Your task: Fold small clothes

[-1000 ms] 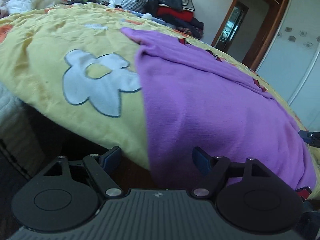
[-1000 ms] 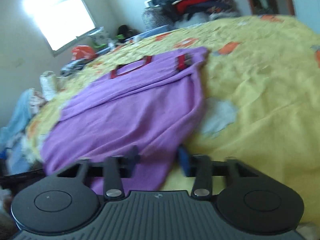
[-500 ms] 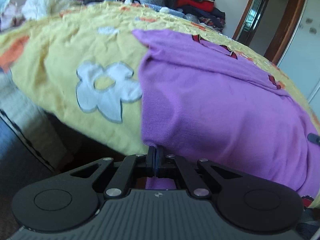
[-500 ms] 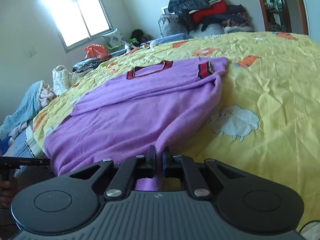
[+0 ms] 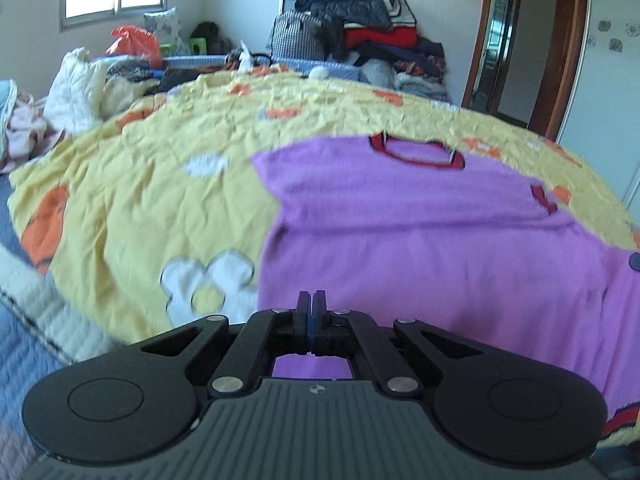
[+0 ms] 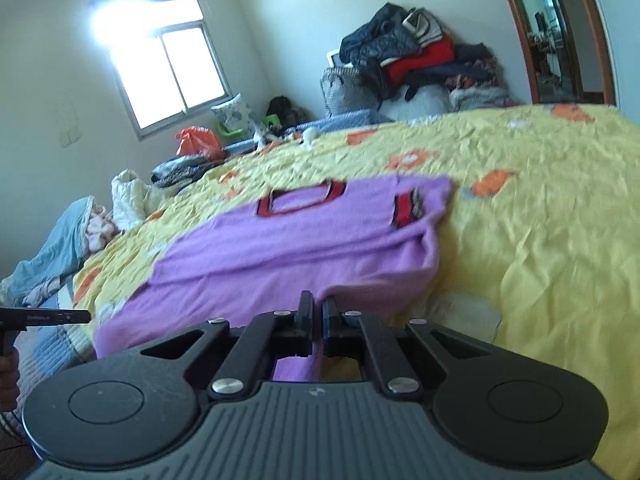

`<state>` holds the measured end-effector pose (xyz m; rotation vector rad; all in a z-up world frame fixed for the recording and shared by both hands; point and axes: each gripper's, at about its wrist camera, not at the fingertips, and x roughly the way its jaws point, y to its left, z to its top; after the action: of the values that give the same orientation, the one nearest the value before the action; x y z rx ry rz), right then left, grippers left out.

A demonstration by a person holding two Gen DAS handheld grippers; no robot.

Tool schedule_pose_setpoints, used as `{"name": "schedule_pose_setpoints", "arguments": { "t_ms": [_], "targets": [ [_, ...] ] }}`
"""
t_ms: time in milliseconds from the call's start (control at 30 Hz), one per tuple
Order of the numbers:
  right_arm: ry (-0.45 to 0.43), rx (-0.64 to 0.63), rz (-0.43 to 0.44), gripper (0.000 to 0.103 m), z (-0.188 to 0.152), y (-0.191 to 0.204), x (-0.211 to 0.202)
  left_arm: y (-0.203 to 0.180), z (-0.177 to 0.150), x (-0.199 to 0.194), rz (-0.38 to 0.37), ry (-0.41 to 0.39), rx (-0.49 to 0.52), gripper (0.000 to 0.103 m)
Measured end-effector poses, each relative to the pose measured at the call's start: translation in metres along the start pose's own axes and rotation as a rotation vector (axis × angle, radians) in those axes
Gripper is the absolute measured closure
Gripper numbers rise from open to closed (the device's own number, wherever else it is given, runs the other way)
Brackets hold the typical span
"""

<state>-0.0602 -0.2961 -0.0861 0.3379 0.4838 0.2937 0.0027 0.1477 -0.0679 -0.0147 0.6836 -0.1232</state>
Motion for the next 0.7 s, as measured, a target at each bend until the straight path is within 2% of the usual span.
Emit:
{"name": "schedule_pose_setpoints", "arguments": {
  "t_ms": [167, 233, 300, 333, 367, 400, 433, 500, 633, 667, 700],
  "targets": [
    [-0.024, -0.001, -0.064, 0.103, 0.018, -0.026, 0.007, -0.003, 0.022, 0.025, -0.007, 0.002, 0.015, 0.103],
    [0.019, 0.021, -0.091, 0.103, 0.026, -0.042, 0.014, -0.003, 0.025, 0.034, -0.006, 0.008, 0.020, 0.103],
    [0.027, 0.073, -0.064, 0.101, 0.026, -0.055, 0.013, 0.009, 0.021, 0.036, -0.060, 0.007, -0.036, 0.101],
    [0.037, 0.083, -0.034, 0.101, 0.024, -0.058, 0.011, 0.017, 0.016, 0.037, -0.089, 0.018, -0.055, 0.079],
    [0.046, 0.089, -0.011, 0.099, 0.020, -0.058, 0.009, 0.026, 0.009, 0.036, -0.110, 0.015, -0.074, 0.069],
    [0.056, 0.097, 0.000, 0.098, 0.016, -0.058, 0.008, 0.035, -0.003, 0.033, -0.142, -0.013, -0.090, 0.049],
    [0.075, 0.099, 0.014, 0.098, 0.011, -0.057, 0.008, 0.044, -0.015, 0.030, -0.182, -0.042, -0.090, 0.033],
    [0.098, 0.114, 0.021, 0.098, -0.001, -0.053, 0.007, 0.056, -0.043, 0.030, -0.216, -0.055, -0.085, 0.031],
    [0.123, 0.177, 0.055, 0.094, -0.021, -0.051, 0.009, 0.067, -0.091, 0.053, -0.246, -0.011, -0.094, 0.027],
    [0.128, 0.187, 0.057, 0.091, -0.025, -0.050, 0.009, 0.068, -0.099, 0.059, -0.269, -0.004, -0.117, 0.027],
    [0.132, 0.201, 0.062, 0.082, -0.028, -0.050, 0.010, 0.069, -0.106, 0.064, -0.290, -0.005, -0.138, 0.027]
  ]
}}
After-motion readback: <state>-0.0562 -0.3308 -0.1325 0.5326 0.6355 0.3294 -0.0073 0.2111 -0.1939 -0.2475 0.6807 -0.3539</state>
